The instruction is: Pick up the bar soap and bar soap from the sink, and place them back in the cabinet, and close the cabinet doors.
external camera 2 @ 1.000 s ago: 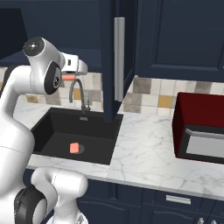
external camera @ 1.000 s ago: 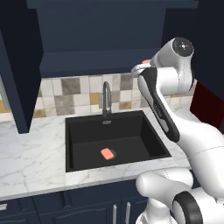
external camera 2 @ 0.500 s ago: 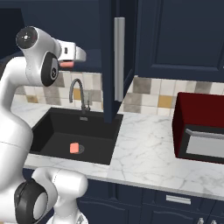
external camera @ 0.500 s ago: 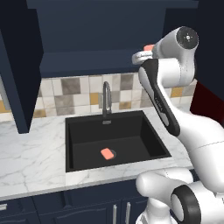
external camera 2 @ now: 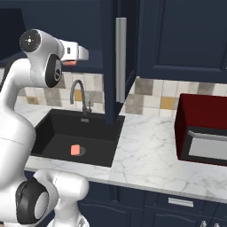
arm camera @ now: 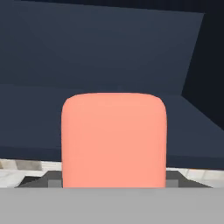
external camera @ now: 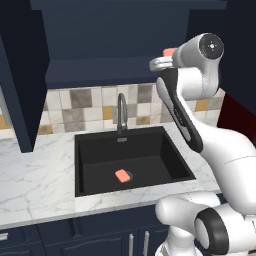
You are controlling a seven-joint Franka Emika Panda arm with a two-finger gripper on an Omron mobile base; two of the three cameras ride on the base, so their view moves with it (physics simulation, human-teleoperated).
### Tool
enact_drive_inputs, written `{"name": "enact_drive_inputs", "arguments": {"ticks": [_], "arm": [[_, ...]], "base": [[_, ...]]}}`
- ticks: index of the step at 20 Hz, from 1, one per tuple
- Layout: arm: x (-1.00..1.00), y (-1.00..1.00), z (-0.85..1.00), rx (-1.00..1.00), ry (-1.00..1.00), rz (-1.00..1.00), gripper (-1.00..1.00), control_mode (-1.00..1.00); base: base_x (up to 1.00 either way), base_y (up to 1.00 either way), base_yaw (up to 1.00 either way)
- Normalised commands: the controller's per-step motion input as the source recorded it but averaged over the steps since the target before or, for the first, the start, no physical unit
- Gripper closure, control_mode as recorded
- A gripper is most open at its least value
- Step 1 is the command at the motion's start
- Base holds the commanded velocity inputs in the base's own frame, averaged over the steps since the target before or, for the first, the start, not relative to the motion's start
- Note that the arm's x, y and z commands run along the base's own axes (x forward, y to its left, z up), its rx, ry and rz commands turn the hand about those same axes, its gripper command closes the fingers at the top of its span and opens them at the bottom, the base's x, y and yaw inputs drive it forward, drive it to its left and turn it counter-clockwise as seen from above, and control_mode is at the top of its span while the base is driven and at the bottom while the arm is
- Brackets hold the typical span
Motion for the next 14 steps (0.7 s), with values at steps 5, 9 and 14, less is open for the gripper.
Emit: {"name": "enact_drive_inputs", "arguments": {"ticks": [5, 9, 14], "arm": [[0.27, 0.0, 0.0, 0.0, -0.03, 0.0, 1.0, -1.0], [0.36, 0.0, 0.0, 0.0, 0.0, 0.0, 1.0, -1.0], [0.3, 0.0, 0.0, 0.0, 0.0, 0.0, 1.0, -1.0]], "base": [[0.0, 0.0, 0.0], [0.0, 0.0, 0.0], [0.0, 0.0, 0.0]]}}
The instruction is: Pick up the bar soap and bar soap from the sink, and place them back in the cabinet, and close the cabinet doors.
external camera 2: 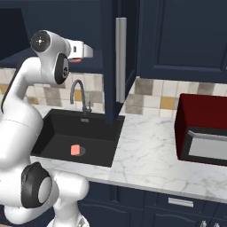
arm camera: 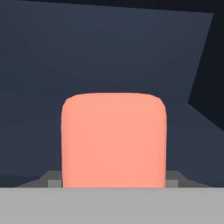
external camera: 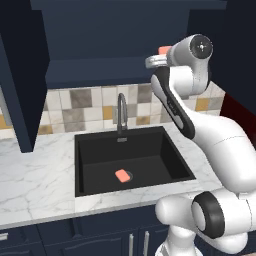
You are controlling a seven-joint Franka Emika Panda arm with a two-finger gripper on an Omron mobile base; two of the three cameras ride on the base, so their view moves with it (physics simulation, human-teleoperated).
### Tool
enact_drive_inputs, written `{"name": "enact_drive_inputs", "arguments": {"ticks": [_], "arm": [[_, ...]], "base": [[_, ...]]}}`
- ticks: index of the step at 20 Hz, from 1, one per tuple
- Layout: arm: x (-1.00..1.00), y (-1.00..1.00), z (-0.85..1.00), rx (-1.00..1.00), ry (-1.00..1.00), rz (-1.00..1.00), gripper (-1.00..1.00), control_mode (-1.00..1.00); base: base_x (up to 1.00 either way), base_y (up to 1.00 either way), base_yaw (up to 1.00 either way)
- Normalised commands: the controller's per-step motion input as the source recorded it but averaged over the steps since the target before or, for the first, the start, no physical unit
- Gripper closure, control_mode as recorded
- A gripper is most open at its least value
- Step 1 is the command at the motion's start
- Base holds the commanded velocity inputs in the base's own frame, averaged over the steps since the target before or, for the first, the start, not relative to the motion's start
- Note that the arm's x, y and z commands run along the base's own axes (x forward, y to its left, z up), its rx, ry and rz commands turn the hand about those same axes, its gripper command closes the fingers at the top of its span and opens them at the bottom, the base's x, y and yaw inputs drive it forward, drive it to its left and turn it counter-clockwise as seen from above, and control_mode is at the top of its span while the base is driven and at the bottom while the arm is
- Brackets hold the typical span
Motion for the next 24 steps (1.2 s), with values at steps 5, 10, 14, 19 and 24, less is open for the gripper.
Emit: {"name": "enact_drive_inputs", "arguments": {"ticks": [5, 10, 14, 19, 24], "arm": [[0.24, 0.0, 0.0, 0.0, 0.0, 0.0, 1.0, -1.0], [0.3, 0.0, 0.0, 0.0, 0.0, 0.0, 1.0, -1.0], [0.22, 0.0, -0.06, 0.0, 0.0, 0.0, 1.0, -1.0], [0.18, 0.0, -0.06, 0.0, 0.0, 0.0, 1.0, -1.0], [0.22, 0.0, -0.02, 0.0, 0.03, 0.0, 1.0, -1.0]], "base": [[0.0, 0.0, 0.0], [0.0, 0.0, 0.0], [0.0, 0.0, 0.0], [0.0, 0.0, 0.0], [0.0, 0.0, 0.0]]}}
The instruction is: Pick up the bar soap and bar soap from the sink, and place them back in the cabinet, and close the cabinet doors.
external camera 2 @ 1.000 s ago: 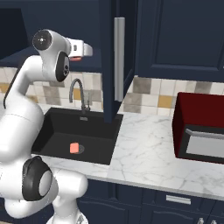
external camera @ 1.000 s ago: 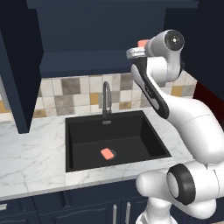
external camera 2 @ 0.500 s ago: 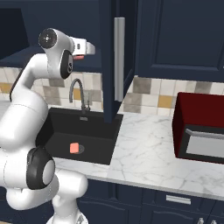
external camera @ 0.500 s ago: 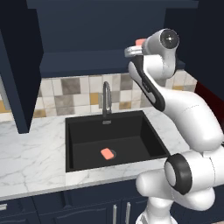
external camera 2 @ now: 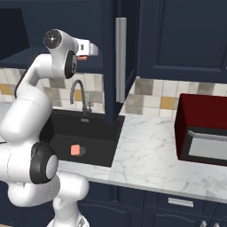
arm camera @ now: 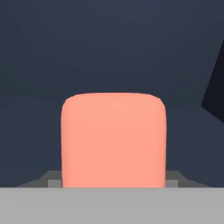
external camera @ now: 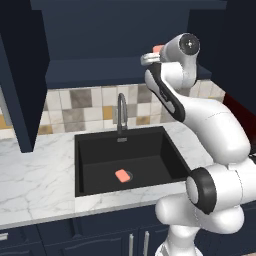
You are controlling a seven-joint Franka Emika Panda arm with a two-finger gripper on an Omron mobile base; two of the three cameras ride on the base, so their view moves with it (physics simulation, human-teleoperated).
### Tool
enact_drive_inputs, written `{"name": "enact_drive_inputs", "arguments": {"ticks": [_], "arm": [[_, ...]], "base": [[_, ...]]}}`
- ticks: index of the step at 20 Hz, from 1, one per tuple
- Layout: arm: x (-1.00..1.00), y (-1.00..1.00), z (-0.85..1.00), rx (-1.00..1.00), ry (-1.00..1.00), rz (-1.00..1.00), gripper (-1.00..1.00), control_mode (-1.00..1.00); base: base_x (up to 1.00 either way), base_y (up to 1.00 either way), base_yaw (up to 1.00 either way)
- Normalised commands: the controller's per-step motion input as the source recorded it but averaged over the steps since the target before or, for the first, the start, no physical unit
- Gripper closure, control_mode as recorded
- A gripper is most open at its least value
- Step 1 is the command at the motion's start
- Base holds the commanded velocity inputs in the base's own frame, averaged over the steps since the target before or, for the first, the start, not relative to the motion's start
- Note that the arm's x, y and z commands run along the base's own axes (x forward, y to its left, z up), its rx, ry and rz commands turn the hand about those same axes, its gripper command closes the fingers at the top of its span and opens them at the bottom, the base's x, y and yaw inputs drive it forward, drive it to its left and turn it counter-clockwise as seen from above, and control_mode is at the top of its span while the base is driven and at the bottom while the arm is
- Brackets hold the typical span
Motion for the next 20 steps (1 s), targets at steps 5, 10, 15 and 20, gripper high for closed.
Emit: {"name": "enact_drive_inputs", "arguments": {"ticks": [5, 10, 15, 20], "arm": [[0.25, 0.0, -0.04, 0.01, 0.11, 0.0, 1.0, -1.0], [0.31, 0.0, -0.11, 0.03, 0.15, 0.0, 1.0, -1.0], [0.34, 0.0, -0.15, 0.01, 0.08, 0.0, 1.0, -1.0], [0.3, 0.0, -0.15, 0.0, 0.0, 0.0, 1.0, -1.0]], "base": [[0.0, 0.0, 0.0], [0.0, 0.0, 0.0], [0.0, 0.0, 0.0], [0.0, 0.0, 0.0]]}}
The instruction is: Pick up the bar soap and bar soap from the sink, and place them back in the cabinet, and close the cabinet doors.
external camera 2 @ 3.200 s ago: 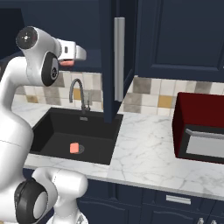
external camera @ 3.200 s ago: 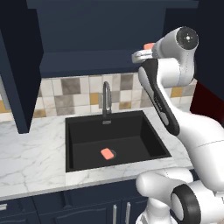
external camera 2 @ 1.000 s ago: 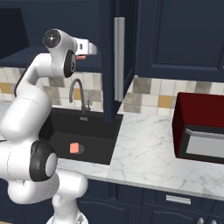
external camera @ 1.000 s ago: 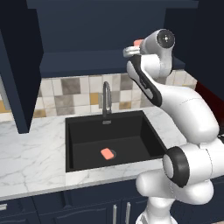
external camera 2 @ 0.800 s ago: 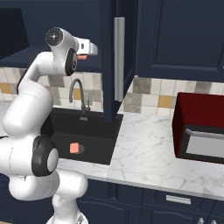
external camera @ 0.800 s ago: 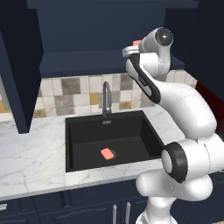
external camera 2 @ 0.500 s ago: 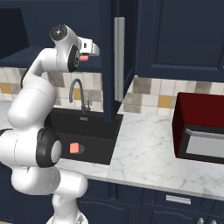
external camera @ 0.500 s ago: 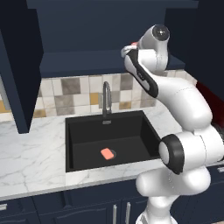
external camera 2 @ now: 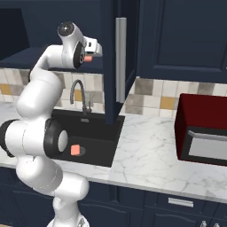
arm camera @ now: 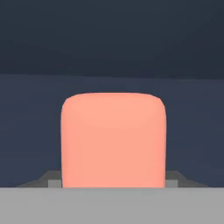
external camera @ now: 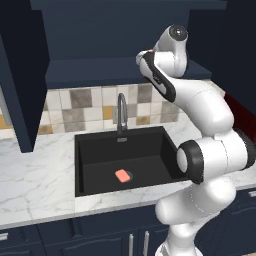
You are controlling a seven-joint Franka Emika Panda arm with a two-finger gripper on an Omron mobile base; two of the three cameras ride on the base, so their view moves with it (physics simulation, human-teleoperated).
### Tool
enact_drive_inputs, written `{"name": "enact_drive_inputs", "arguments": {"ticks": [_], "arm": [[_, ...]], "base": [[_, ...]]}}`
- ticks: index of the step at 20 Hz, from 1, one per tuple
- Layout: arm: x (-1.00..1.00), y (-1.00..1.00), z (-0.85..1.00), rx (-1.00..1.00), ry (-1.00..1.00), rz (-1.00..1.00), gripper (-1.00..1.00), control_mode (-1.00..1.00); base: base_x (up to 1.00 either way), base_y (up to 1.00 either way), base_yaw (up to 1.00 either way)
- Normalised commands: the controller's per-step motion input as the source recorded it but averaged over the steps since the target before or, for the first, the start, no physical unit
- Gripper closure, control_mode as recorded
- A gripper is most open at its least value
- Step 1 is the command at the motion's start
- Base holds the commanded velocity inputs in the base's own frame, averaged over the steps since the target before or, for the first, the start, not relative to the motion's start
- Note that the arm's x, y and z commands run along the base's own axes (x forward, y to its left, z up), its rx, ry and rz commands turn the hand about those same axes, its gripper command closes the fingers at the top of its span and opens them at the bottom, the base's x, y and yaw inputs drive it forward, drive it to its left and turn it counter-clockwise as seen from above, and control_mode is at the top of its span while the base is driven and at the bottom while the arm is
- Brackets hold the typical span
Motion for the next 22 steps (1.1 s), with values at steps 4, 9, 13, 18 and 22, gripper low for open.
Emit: {"name": "enact_drive_inputs", "arguments": {"ticks": [4, 9, 13, 18, 22], "arm": [[0.3, 0.0, -0.24, 0.0, 0.0, 0.0, 1.0, -1.0], [0.29, 0.0, -0.24, 0.0, 0.0, 0.0, 1.0, -1.0], [0.27, 0.0, -0.17, 0.0, 0.0, 0.0, 1.0, -1.0], [0.29, 0.0, -0.17, 0.0, 0.01, 0.0, 1.0, -1.0], [0.24, 0.0, -0.09, 0.0, 0.0, 0.0, 1.0, -1.0]], "base": [[0.0, 0.0, 0.0], [0.0, 0.0, 0.0], [0.0, 0.0, 0.0], [0.0, 0.0, 0.0], [0.0, 0.0, 0.0]]}}
